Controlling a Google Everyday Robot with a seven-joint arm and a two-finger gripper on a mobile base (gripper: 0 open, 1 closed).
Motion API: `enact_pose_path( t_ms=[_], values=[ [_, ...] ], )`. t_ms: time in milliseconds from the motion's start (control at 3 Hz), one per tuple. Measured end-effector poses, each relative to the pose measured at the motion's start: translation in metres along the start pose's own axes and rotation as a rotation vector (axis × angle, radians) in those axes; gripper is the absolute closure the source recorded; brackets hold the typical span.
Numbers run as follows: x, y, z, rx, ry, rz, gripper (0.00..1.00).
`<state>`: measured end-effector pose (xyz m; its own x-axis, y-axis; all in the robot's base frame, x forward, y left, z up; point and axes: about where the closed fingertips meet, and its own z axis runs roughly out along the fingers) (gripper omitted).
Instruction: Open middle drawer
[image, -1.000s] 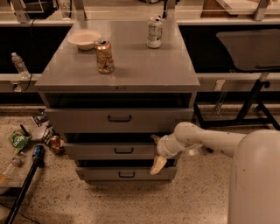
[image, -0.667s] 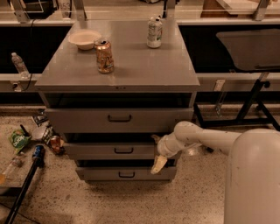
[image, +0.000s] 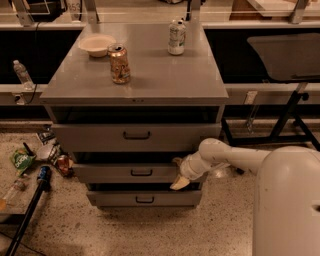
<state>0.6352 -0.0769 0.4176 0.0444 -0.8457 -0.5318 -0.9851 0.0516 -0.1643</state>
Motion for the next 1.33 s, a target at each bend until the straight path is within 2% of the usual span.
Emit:
enact_pose_path(
  t_ms=[333, 667, 1000, 1333],
  values=[
    [0.005, 0.009, -0.006, -0.007, 0.025, 0.021, 0.64],
    [0.003, 0.009, -0.012, -0.007, 0.026, 0.022, 0.88],
    [-0.002, 0.007, -0.018, -0.007, 0.026, 0.022, 1.00],
    [-0.002, 0.007, -0.019, -0.007, 0.026, 0.022, 0.85]
  ],
)
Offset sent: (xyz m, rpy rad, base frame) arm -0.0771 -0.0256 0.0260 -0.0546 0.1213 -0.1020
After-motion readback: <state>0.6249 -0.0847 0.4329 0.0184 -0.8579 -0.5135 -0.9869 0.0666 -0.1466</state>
